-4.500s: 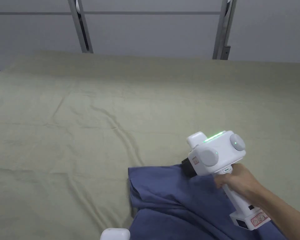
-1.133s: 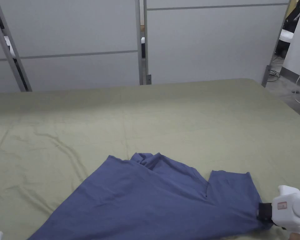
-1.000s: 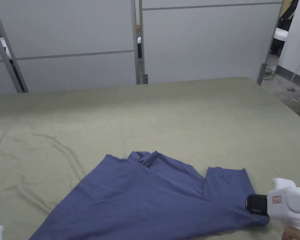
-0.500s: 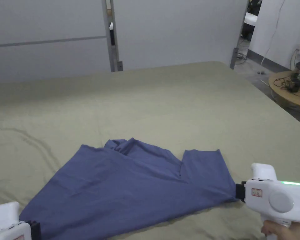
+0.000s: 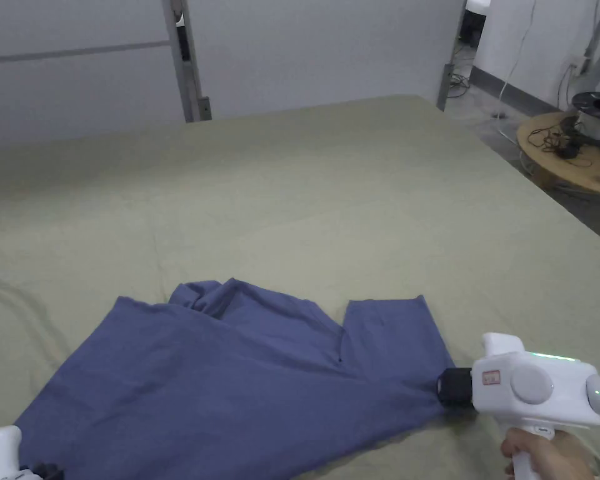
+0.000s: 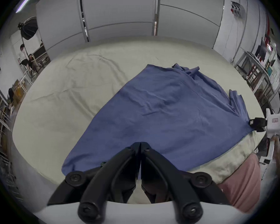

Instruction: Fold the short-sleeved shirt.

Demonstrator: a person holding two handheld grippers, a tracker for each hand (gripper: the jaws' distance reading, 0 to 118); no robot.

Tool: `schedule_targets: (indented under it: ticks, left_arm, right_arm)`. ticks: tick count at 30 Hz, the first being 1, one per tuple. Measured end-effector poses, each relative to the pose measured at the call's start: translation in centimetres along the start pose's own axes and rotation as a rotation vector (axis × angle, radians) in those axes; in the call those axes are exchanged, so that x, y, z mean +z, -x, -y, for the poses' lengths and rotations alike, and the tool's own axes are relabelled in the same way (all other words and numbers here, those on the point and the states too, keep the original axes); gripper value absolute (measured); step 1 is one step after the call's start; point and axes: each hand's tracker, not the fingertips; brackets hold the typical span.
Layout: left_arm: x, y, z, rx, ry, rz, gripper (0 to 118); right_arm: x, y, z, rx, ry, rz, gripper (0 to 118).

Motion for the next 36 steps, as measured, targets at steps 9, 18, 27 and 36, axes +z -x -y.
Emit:
schedule_targets:
  ticks: [9,18,27,36]
  left_arm:
    - [-2.1,-1.8,-1.4,-0.017,0.030,0.027,4]
    - [-3.8,-0.5,-5.5,-0.005,-0.005,0.031,4]
    - [-14.0,-2.2,-17.3,-0.071,0.028,0.074,79]
    - [-23.7,-3.9,-21.6,-0.060,0.129,0.098,79]
  right_arm:
    - [1.9,1.3,0.0,0.086,-0.072,-0.003,1]
    - [3.3,2.7,0.2,0.110,-0.098,-0.013,1]
    - [4.1,3.9,0.8,0.087,-0.082,-0.010,1]
    - [4.2,4.1,0.6,0.074,-0.064,0.001,1]
